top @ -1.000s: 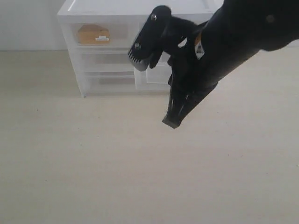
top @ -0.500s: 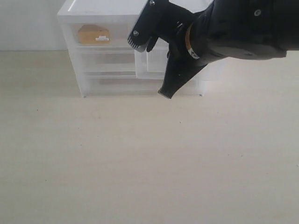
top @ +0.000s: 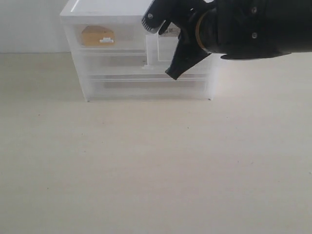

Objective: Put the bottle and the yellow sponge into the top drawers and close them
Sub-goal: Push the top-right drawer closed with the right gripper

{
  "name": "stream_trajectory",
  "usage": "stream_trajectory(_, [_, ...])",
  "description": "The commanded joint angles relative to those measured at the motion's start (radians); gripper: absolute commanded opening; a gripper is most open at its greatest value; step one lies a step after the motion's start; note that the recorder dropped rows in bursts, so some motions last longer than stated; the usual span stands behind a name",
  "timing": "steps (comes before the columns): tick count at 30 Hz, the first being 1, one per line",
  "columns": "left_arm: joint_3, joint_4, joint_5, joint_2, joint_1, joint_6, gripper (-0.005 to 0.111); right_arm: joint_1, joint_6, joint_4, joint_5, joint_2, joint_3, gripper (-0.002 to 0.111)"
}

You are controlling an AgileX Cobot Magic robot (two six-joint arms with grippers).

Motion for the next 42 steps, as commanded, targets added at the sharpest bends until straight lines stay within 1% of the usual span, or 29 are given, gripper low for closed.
stream_trajectory(1, [0.004, -0.007, 0.0, -0.007, 0.002, 0.003, 0.004, -0.016, 0.052, -0.08, -0.004, 0.009, -0.027, 0.003])
stream_trajectory(3, [0.004, -0.007, 0.0, -0.007, 0.002, 0.003, 0.004, -0.028, 0.087, -0.125, -0.026, 0.018, -0.043, 0.003])
stream_trajectory(10, [0.006, -0.007, 0.0, -0.007, 0.002, -0.026, 0.004, -0.069, 0.137, -0.125, -0.017, 0.143, -0.128, 0.003])
stream_trajectory(12, [0.006, -0.007, 0.0, -0.007, 0.002, -0.026, 0.004, -0.076, 0.186, -0.125, 0.008, 0.173, -0.158, 0.003])
stream_trajectory(15, [0.006, -0.007, 0.0, -0.007, 0.002, -0.026, 0.004, -0.078, 0.318, -0.127, 0.078, 0.186, -0.185, 0.003])
stream_trajectory(17, [0.006, -0.007, 0.0, -0.007, 0.002, -0.026, 0.004, -0.078, 0.344, -0.108, 0.114, 0.168, -0.188, 0.003])
stream_trajectory(18, [0.006, -0.007, 0.0, -0.007, 0.002, -0.026, 0.004, -0.073, 0.319, -0.068, 0.121, 0.155, -0.188, 0.003])
stream_trajectory(20, [0.006, -0.007, 0.0, -0.007, 0.002, -0.026, 0.004, -0.061, 0.16, 0.037, 0.078, 0.101, -0.178, 0.002])
stream_trajectory(23, [0.006, -0.007, 0.0, -0.007, 0.002, -0.026, 0.004, -0.037, -0.065, 0.192, -0.085, -0.007, -0.118, 0.002])
stream_trajectory(25, [0.006, -0.007, 0.0, -0.007, 0.002, -0.026, 0.004, -0.025, -0.168, 0.276, -0.171, -0.079, -0.061, 0.002])
stream_trajectory(27, [0.006, -0.007, 0.0, -0.007, 0.002, -0.026, 0.004, -0.015, -0.232, 0.311, -0.229, -0.125, 0.004, 0.002])
stream_trajectory(29, [0.006, -0.007, 0.0, -0.007, 0.002, -0.026, 0.004, -0.015, -0.265, 0.312, -0.273, -0.129, 0.047, 0.002])
stream_trajectory(32, [0.006, -0.007, 0.0, -0.007, 0.002, -0.026, 0.004, -0.02, -0.276, 0.305, -0.252, -0.059, 0.046, 0.002])
stream_trajectory(35, [0.006, -0.007, 0.0, -0.007, 0.002, -0.026, 0.004, -0.038, -0.271, 0.297, -0.247, 0.021, -0.004, 0.002])
stream_trajectory(42, [0.006, -0.007, 0.0, -0.007, 0.002, -0.026, 0.004, -0.097, -0.231, 0.297, -0.175, 0.153, -0.191, 0.002])
